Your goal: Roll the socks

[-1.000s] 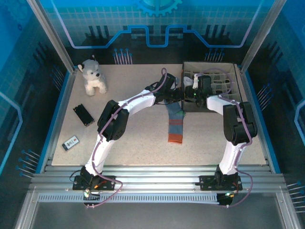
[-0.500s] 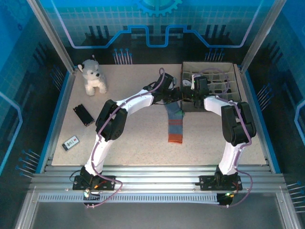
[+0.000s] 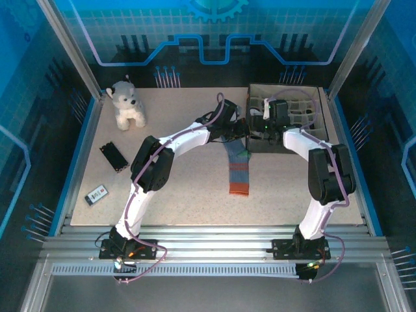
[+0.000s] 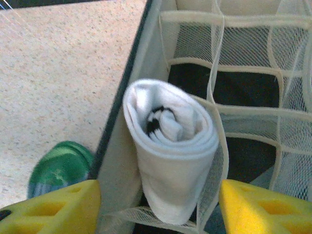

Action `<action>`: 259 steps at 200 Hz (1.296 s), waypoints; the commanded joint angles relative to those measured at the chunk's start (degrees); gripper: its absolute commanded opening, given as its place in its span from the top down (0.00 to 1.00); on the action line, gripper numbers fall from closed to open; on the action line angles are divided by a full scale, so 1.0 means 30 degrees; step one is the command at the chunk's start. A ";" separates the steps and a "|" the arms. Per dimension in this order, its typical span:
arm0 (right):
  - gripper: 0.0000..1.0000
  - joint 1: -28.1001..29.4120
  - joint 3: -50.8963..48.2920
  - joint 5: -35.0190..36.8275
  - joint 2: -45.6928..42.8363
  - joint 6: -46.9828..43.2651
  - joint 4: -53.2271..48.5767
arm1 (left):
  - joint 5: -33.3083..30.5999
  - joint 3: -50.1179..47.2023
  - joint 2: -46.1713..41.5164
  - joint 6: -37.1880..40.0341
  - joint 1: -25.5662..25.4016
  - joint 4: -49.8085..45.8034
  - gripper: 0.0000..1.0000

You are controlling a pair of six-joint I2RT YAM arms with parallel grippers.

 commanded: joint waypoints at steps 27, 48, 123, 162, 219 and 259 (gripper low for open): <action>0.33 -0.0641 0.1615 -0.2267 -0.1564 0.0479 -0.2250 | 0.0217 0.0727 0.1142 -0.0830 -0.0264 0.0037 0.99; 0.32 -0.0729 0.2284 -0.2225 -0.1973 0.0494 -0.3373 | 0.0538 0.1045 0.1121 -0.0627 -0.0264 0.0126 0.91; 0.35 -0.1696 0.3022 -0.3124 -0.4034 0.1955 -0.7460 | 0.1868 0.0523 -0.1209 0.1773 0.0353 0.0264 0.78; 0.38 -0.1518 0.1152 -0.3185 -0.6604 0.1588 -0.9085 | 0.1857 -0.2094 -0.4011 0.2895 0.0976 0.0879 0.75; 0.42 0.0783 -0.4453 -0.1171 -1.1332 0.1800 -1.0396 | 0.1852 -0.8162 -0.7690 0.2479 0.1494 0.0066 0.75; 0.47 0.3076 -0.9063 -0.1167 -1.2473 0.4752 -0.9140 | 0.1985 -1.2778 -0.8935 0.1213 0.0574 -0.0085 0.76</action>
